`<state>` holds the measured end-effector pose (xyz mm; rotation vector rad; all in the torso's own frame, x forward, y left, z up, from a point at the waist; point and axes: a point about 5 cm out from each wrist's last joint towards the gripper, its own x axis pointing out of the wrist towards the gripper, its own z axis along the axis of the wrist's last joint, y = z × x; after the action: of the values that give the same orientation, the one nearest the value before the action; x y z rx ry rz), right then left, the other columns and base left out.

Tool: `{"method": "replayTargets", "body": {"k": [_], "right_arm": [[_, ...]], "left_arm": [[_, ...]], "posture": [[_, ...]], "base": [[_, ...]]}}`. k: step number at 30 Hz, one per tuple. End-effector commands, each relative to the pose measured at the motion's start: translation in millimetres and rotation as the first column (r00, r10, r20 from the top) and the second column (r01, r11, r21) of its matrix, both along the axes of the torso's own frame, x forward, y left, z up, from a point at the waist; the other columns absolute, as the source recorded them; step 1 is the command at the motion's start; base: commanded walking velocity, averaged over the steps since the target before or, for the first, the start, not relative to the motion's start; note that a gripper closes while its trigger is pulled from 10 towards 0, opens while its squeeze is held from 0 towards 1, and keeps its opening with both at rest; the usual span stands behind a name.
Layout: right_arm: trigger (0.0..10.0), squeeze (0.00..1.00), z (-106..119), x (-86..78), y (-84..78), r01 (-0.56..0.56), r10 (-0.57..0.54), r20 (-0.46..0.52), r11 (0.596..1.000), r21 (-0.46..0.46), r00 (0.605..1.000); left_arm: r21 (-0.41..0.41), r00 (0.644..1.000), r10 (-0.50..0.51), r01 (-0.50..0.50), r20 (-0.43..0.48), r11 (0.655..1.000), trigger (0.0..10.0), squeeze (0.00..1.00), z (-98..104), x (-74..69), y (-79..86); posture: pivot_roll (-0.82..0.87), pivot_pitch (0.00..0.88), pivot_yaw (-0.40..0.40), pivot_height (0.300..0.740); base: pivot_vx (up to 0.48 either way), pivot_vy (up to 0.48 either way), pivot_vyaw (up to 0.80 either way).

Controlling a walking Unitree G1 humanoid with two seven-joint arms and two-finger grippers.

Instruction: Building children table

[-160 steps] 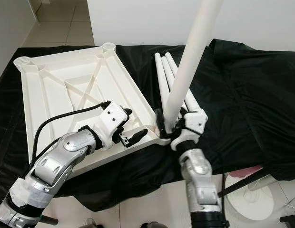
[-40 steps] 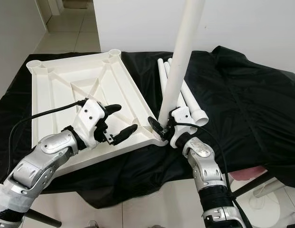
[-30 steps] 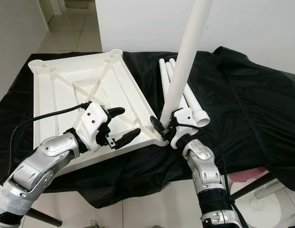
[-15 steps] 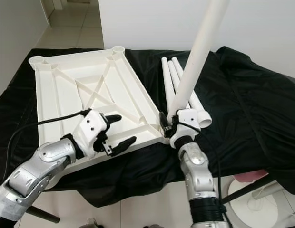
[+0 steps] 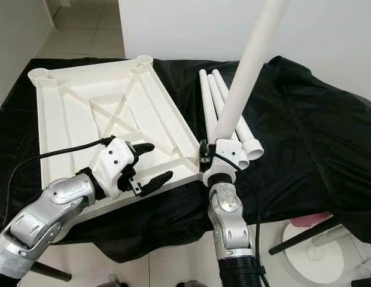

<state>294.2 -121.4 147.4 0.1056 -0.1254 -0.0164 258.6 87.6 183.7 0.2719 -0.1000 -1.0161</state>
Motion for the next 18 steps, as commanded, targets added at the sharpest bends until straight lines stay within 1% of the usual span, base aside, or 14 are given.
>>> {"method": "replayTargets", "body": {"k": [1, 3, 4, 5, 6, 7, 9, 14, 15, 16, 18], "right_arm": [[10.0, 0.0, -13, -5.0, 4.9, 0.003, 0.001, -0.066, 0.998, 0.056, 0.998], [10.0, 0.0, -12, -5.4, 4.5, 0.008, -0.005, -0.065, 0.999, 0.052, 0.998], [10.0, 0.52, -11, -6.4, 5.8, 0.002, 0.001, -0.053, 0.998, 0.06, 0.999], [10.0, 0.52, -9, -7.1, 6.8, -0.003, 0.006, -0.043, 0.998, 0.068, 0.999], [10.0, 1.0, -6, -7.8, 8.7, -0.032, 0.033, -0.017, 0.997, 0.077, 0.999], [10.0, 1.0, -4, -8.4, 10.0, -0.052, 0.052, 0.002, 0.995, 0.082, 0.999], [10.0, 1.0, -2, -8.3, 10.2, -0.052, 0.051, 0.012, 0.996, 0.078, 0.999], [10.0, 1.0, -4, -10.7, 7.6, -0.052, 0.052, 0.004, 0.997, 0.059, 0.999], [10.0, 0.59, -4, -12.5, 6.6, -0.061, 0.061, 0.008, 0.997, 0.05, 0.998], [10.0, 0.0, -5, -14.5, 5.0, -0.068, 0.068, 0.01, 0.997, 0.045, 0.998], [10.0, 0.0, -5, -15.9, 4.0, -0.072, 0.072, 0.011, 0.996, 0.043, 0.997]], "left_arm": [[0.037, 0.988, -0.152, 0.153, -0.036, 0.988, 10.0, 0.0, -3, -9.8, -4.2], [0.038, 0.988, -0.152, 0.154, -0.036, 0.987, 10.0, 0.0, -3, -9.9, -4.1], [0.04, 0.988, -0.152, 0.153, -0.035, 0.987, 10.0, 0.0, -3, -9.4, -3.8], [0.041, 0.988, -0.151, 0.153, -0.035, 0.987, 10.0, 0.0, -2, -8.9, -3.5], [0.042, 0.988, -0.15, 0.151, -0.034, 0.988, 10.0, 0.0, -2, -8.2, -3.4], [0.042, 0.988, -0.148, 0.15, -0.033, 0.988, 10.0, 0.0, -2, -7.6, -3.2], [0.044, 0.988, -0.148, 0.15, -0.032, 0.988, 10.0, 0.0, -1, -7.7, -2.5], [0.055, 0.991, -0.132, 0.134, -0.031, 0.99, 10.0, 0.0, -2, -6.8, 0.5], [0.054, 0.992, -0.122, 0.124, -0.029, 0.991, 10.0, 0.0, -2, -5.8, 1.5], [0.056, 0.994, -0.108, 0.109, -0.029, 0.992, 10.0, 0.0, -2, -4.2, 2.6], [0.057, 0.995, -0.099, 0.1, -0.028, 0.993, 10.0, 0.0, -2, -3.3, 3.3]], "posture": [[0.02, 0.111, -0.061, 0.74], [0.02, 0.111, -0.061, 0.74], [0.02, 0.11, -0.058, 0.74], [0.02, 0.11, -0.058, 0.74], [0.02, 0.111, -0.055, 0.74], [0.02, 0.111, -0.054, 0.74], [0.03, 0.112, -0.053, 0.74], [0.03, 0.112, -0.051, 0.74], [0.03, 0.113, -0.053, 0.74], [0.03, 0.112, -0.052, 0.74], [0.03, 0.112, -0.051, 0.74]], "base": [[0.0, 0.0, 0.0], [0.0, 0.0, 0.0], [0.0, 0.0, 0.0], [0.0, 0.0, 0.0], [0.0, 0.0, 0.0], [0.0, 0.0, 0.0], [0.0, 0.0, 0.0], [0.0, 0.0, 0.0], [0.0, 0.0, 0.0], [0.0, 0.0, 0.0], [0.0, 0.0, 0.0]]}}
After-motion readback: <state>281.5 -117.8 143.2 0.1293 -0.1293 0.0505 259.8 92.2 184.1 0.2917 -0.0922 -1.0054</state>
